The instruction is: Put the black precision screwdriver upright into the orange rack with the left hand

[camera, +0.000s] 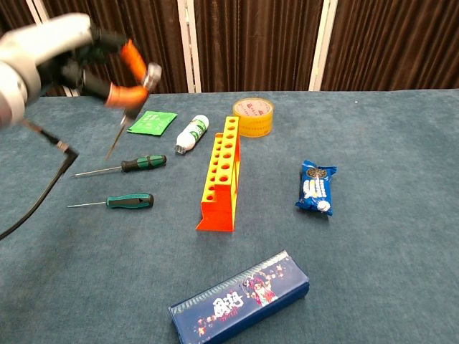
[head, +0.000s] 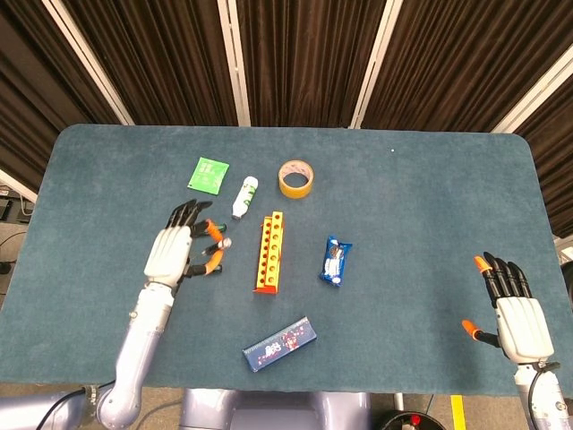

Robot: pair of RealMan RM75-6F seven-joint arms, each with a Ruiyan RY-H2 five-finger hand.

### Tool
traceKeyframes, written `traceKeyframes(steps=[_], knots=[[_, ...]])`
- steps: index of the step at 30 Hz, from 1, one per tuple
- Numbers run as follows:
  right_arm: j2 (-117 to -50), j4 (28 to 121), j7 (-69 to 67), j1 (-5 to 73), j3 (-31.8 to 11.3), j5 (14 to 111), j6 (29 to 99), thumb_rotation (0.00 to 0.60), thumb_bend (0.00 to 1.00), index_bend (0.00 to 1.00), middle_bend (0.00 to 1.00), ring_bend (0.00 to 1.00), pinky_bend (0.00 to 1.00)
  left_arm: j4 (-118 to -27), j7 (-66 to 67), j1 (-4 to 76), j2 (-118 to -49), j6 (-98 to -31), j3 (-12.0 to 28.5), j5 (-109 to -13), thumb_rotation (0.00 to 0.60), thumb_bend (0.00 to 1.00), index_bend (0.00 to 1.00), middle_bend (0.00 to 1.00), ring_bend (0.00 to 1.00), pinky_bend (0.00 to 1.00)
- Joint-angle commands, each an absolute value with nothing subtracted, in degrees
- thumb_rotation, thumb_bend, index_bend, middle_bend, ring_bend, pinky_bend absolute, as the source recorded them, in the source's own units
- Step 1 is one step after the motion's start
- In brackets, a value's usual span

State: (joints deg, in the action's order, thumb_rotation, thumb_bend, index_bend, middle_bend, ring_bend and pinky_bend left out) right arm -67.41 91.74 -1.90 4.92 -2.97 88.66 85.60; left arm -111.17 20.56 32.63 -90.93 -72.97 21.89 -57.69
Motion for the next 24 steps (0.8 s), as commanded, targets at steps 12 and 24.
traceKeyframes(steps=[12,24], knots=[[-67.19,92.6,-2.79,5.12,-3.42,86.41,84.03,0.6,0.08,0.0,0.0,0.0,0.0,-112.67,-4.43,38.02,-93.75,-65.19,32.92,-52.59,0.6,0.5,0.64,0.11,0.0,0.07],[-67.5,92.13,-2.97,5.52,-4.06,85.5,83.47,0.6,0.08,0.0,0.0,0.0,0.0,-101.3,-14.95,39.97,-95.4,-58.11,30.52,-54.11,0.6,0.5,0.65,0.11,0.0,0.07]])
